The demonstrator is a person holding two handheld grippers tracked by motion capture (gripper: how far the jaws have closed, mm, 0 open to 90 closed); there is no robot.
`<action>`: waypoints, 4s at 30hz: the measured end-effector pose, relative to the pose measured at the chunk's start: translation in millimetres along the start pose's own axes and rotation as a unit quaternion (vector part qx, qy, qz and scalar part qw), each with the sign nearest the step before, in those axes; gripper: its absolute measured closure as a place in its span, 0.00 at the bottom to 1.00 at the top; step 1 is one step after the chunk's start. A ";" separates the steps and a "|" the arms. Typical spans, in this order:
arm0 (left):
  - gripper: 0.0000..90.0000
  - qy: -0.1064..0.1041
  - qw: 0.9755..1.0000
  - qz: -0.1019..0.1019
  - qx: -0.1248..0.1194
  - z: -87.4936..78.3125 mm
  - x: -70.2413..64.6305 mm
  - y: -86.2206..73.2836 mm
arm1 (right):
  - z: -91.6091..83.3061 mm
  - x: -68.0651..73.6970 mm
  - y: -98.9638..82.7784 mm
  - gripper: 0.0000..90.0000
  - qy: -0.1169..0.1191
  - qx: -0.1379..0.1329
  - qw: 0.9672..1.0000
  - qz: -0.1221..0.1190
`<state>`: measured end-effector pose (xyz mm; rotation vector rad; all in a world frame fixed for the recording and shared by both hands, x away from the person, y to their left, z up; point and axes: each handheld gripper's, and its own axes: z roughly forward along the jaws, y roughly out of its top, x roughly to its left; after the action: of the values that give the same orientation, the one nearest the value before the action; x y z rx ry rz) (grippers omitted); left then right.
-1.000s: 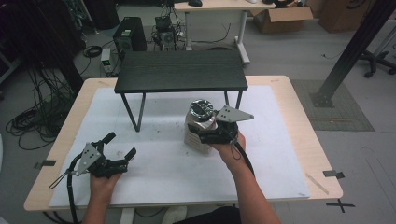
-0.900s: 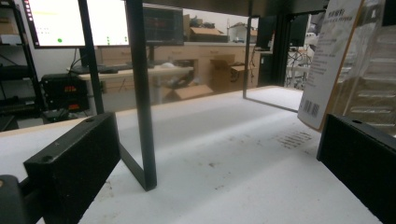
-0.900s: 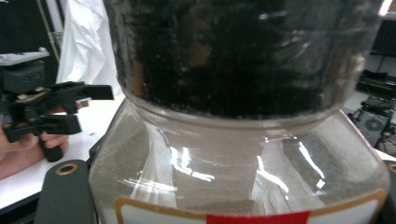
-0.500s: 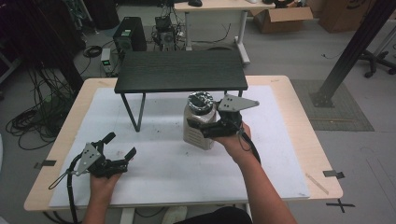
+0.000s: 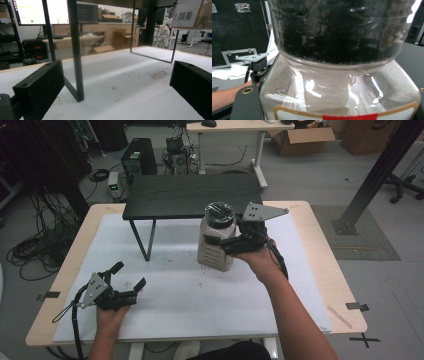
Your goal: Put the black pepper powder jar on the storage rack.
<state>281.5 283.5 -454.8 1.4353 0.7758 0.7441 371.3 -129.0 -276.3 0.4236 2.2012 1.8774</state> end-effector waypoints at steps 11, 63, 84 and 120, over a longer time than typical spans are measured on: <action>0.00 0.000 1.000 0.000 0.000 0.0 0.0 0.0 | -7.5 -7.2 29.5 0.25 0.012 -0.007 1.000 -0.005; 0.00 0.000 1.000 -0.001 -0.001 -0.2 0.6 -0.1 | 16.1 -82.2 105.1 0.25 -0.073 -0.015 0.997 0.016; 0.00 0.000 1.000 0.000 0.000 -0.1 0.2 -0.1 | 39.7 -103.7 100.0 0.25 -0.099 -0.005 0.995 0.015; 0.00 0.000 1.000 -0.001 0.001 0.0 1.0 0.1 | 31.2 -100.2 95.8 0.01 -0.127 -0.028 0.990 0.048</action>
<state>282.1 284.3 -454.7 1.4372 0.7779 0.7412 483.1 -121.9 -189.0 0.7270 1.9887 1.8131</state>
